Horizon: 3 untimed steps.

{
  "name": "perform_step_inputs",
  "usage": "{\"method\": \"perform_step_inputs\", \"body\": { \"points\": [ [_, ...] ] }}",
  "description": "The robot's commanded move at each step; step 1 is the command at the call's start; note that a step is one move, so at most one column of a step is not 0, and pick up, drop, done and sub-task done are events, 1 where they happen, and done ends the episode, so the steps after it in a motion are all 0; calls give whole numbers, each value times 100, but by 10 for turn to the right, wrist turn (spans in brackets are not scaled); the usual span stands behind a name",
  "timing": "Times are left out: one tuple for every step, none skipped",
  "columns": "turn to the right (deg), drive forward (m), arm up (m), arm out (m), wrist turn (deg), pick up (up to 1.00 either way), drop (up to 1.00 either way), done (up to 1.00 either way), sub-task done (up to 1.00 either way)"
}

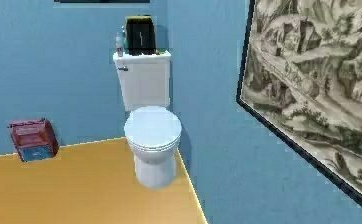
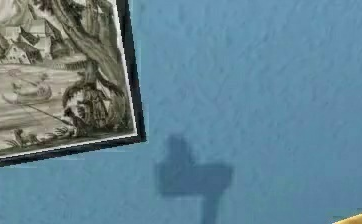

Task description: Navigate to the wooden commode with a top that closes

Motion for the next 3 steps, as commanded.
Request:
{"method": "perform_step_inputs", "body": {
  "points": [
    [-450, 0, 0, 0, 0, 0, 0, 0, 0],
    [-450, 0, 0, 0, 0, 0, 0, 0, 0],
    [-120, 0, 0, 0, 0, 0, 0, 0, 0]
  ]
}}
